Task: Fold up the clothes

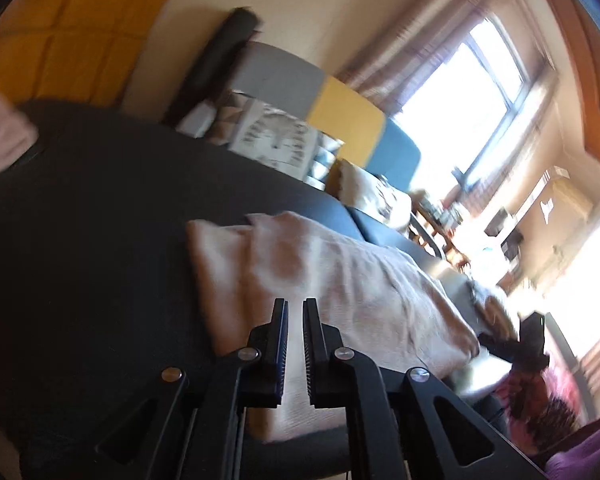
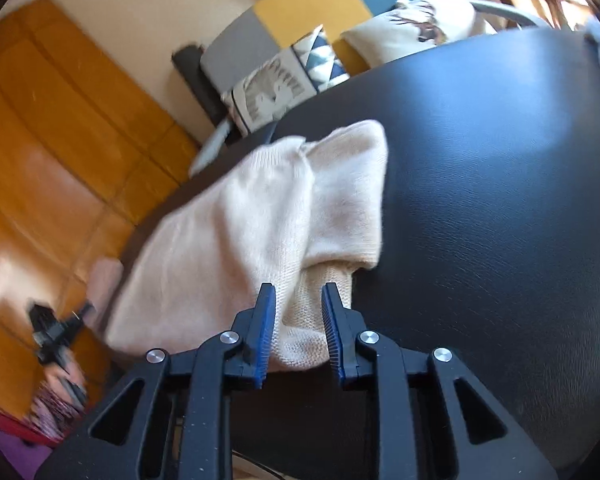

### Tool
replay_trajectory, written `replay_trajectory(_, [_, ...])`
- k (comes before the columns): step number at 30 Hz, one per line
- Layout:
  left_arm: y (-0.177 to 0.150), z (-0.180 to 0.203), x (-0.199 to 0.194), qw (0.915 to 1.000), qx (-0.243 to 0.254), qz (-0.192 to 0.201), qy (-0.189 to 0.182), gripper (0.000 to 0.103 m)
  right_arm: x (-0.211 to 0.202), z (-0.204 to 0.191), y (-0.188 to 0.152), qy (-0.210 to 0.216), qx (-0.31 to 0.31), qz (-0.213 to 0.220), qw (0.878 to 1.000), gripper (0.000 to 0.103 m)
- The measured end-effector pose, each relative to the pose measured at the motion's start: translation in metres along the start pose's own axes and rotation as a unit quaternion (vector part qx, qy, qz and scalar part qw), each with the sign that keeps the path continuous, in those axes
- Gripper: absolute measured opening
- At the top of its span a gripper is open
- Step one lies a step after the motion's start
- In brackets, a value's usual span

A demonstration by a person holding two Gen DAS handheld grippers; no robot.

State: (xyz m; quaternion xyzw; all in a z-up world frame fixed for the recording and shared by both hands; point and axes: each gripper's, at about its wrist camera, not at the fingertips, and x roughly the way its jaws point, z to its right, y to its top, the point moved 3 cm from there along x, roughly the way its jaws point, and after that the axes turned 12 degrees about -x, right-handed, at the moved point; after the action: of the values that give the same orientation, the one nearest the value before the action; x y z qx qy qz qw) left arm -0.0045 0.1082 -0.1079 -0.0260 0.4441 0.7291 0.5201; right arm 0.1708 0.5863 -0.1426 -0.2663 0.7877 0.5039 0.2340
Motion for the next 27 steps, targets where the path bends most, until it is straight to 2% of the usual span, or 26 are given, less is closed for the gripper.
replay_trajectory(2, [-0.005, 0.027, 0.025, 0.9991, 0.033, -0.025, -0.002, 0.008, 0.007, -0.007, -0.001, -0.021, -0.021, -0.018, 0.999, 0.026])
replay_trajectory(4, [-0.009, 0.044, 0.045, 0.9978, 0.055, -0.037, 0.003, 0.008, 0.006, -0.015, -0.005, -0.014, -0.039, -0.021, 0.999, 0.026])
replay_trajectory(5, [-0.011, 0.048, 0.056, 0.997, 0.064, -0.04, 0.018, 0.008, 0.005, -0.019, -0.007, -0.007, -0.048, -0.022, 0.999, 0.026])
replay_trajectory(7, [-0.017, 0.047, 0.073, 0.9956, 0.066, -0.055, 0.037, 0.008, 0.005, -0.028, -0.011, 0.0, -0.07, -0.032, 0.997, 0.026])
replay_trajectory(9, [-0.025, 0.04, 0.086, 0.9944, 0.056, -0.069, 0.057, 0.008, 0.01, -0.034, -0.018, -0.035, -0.104, -0.058, 0.992, 0.026])
replay_trajectory(10, [-0.03, 0.034, 0.091, 0.9934, 0.047, -0.076, 0.071, 0.008, 0.009, -0.035, -0.019, -0.034, -0.104, -0.056, 0.992, 0.026])
replay_trajectory(11, [-0.034, 0.028, 0.094, 0.9935, 0.038, -0.077, 0.074, 0.008, 0.006, -0.034, -0.018, -0.019, -0.093, -0.044, 0.995, 0.026])
replay_trajectory(13, [-0.038, 0.021, 0.088, 0.9963, 0.024, -0.057, 0.06, 0.008, -0.007, -0.02, -0.014, 0.022, -0.03, 0.005, 0.999, 0.026])
replay_trajectory(15, [-0.043, 0.019, 0.084, 0.9971, 0.029, -0.045, 0.055, 0.008, -0.017, 0.003, -0.01, 0.039, 0.037, 0.046, 0.998, 0.026])
replay_trajectory(17, [-0.048, 0.022, 0.086, 0.9972, 0.035, -0.035, 0.057, 0.008, -0.017, 0.022, -0.008, 0.052, 0.081, 0.062, 0.993, 0.026])
replay_trajectory(20, [-0.051, 0.021, 0.085, 0.998, 0.016, -0.026, 0.055, 0.008, -0.002, 0.03, -0.006, 0.092, 0.1, 0.039, 0.99, 0.026])
replay_trajectory(23, [-0.049, 0.018, 0.086, 0.9986, 0.004, -0.03, 0.044, 0.008, 0.022, 0.023, -0.002, 0.121, 0.082, -0.003, 0.989, 0.026])
replay_trajectory(25, [-0.048, 0.017, 0.087, 0.9987, -0.002, -0.032, 0.038, 0.008, 0.036, 0.02, -0.002, 0.135, 0.08, -0.028, 0.987, 0.037])
replay_trajectory(27, [-0.048, 0.017, 0.087, 0.9987, -0.002, -0.035, 0.038, 0.008, 0.042, 0.015, 0.001, 0.171, 0.083, -0.025, 0.981, 0.037])
